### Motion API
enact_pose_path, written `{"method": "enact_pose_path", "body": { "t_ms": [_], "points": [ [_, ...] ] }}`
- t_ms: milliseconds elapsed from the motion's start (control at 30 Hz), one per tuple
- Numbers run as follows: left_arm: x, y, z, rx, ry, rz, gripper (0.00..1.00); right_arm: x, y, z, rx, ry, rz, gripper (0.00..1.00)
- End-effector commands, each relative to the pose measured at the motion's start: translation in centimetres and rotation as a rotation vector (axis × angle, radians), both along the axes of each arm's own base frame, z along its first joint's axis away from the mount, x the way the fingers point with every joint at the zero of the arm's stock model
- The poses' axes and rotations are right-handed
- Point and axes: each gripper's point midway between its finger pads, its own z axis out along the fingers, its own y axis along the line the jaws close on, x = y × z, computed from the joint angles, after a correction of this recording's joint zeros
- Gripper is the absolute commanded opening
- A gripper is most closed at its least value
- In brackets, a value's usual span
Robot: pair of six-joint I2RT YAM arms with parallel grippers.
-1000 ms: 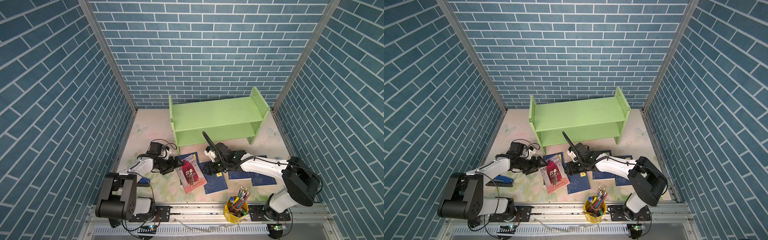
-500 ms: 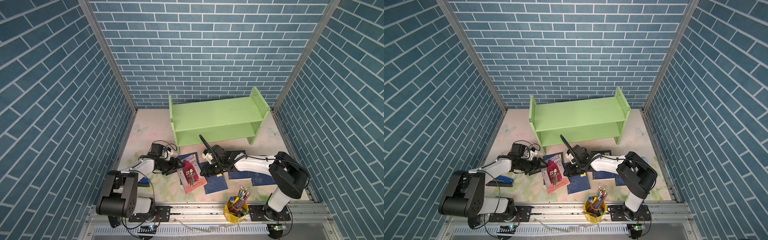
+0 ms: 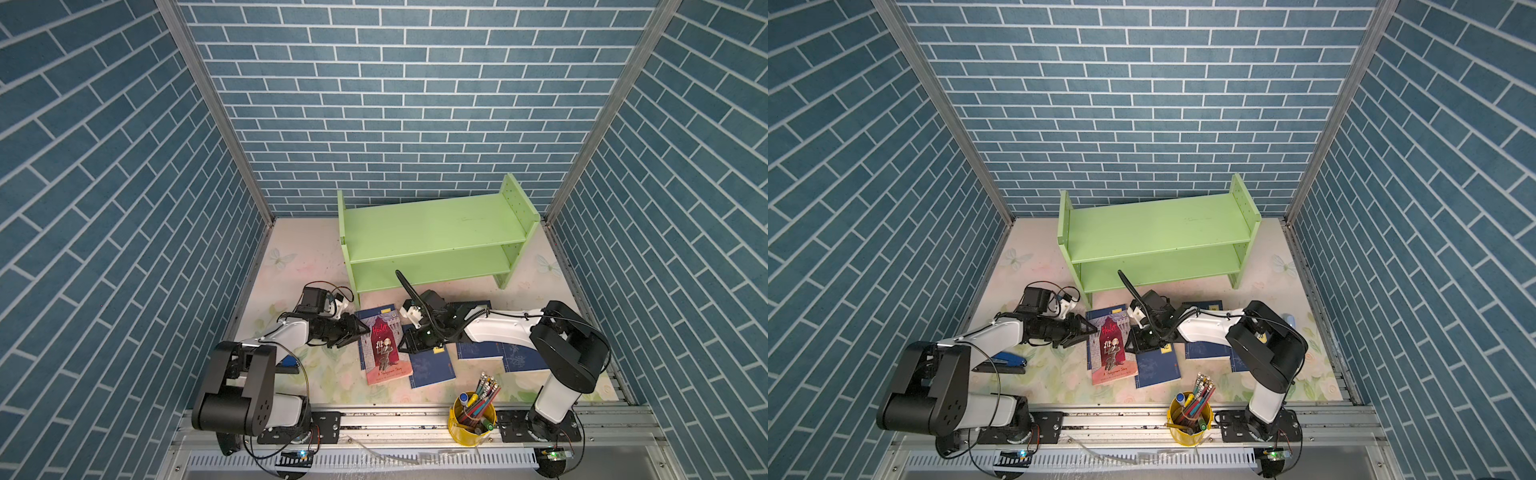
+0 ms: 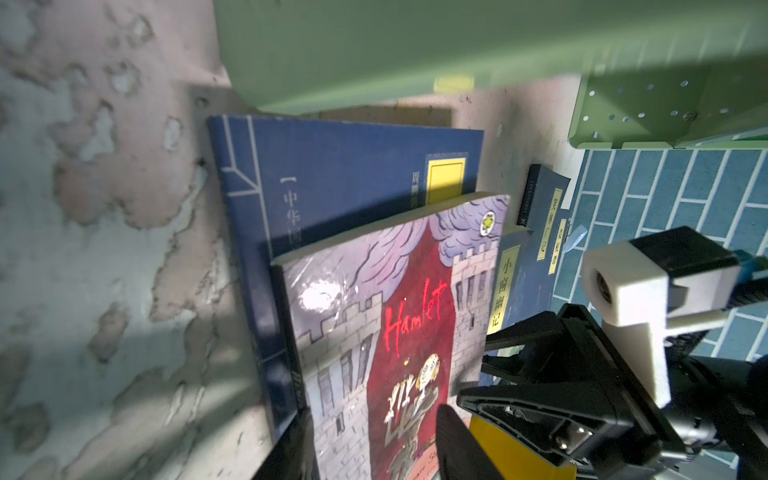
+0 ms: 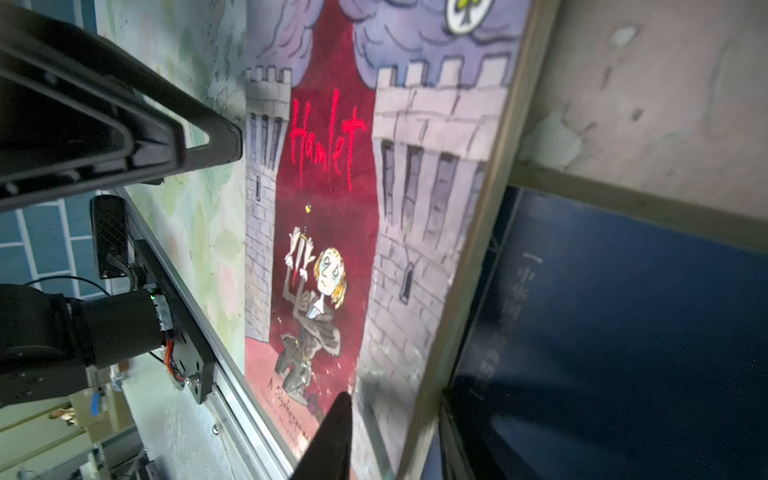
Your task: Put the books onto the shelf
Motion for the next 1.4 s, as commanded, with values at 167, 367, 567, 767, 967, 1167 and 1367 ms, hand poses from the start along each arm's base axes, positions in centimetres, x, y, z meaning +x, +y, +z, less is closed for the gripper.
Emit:
{"method": "enact_pose_path", "body": {
  "t_ms": [167,367,567,767,967,1167,1367],
  "points": [
    [-0.2,-0.2,0.5,-0.006,-0.034,-0.011,0.49,0.1,1.0,0.9,0.051,0.0,-0.006,0.2],
    [-0.6,1.4,-0.8,0.123,-0.008,-0.007,0.59,0.0,0.9,0.6,0.046,0.006,-0.012,0.15],
    [-0.6,1.9,-1.3,0.173,-0.011,-0.019,0.6,0.4,0.4,0.6,0.028,-0.015,-0.047,0.22],
    [-0.6,0.7,-1.2,0.111,-0.011,-0.052,0.59,0.6,0.3,-0.2,0.001,0.001,-0.065,0.25],
    [-0.7,0.4,-0.8,0.086,-0.022,-0.047,0.6,0.9,1.4,0.5,0.046,-0.002,-0.061,0.22],
    [-0.8,0.5,-0.8,0.095,-0.024,-0.043,0.63,1.0,2.9,0.6,0.071,0.02,-0.039,0.2],
    [-0.8,0.9,-0.8,0.119,-0.021,-0.039,0.64,0.6,4.1,0.5,0.078,0.021,-0.022,0.19]
  ]
}}
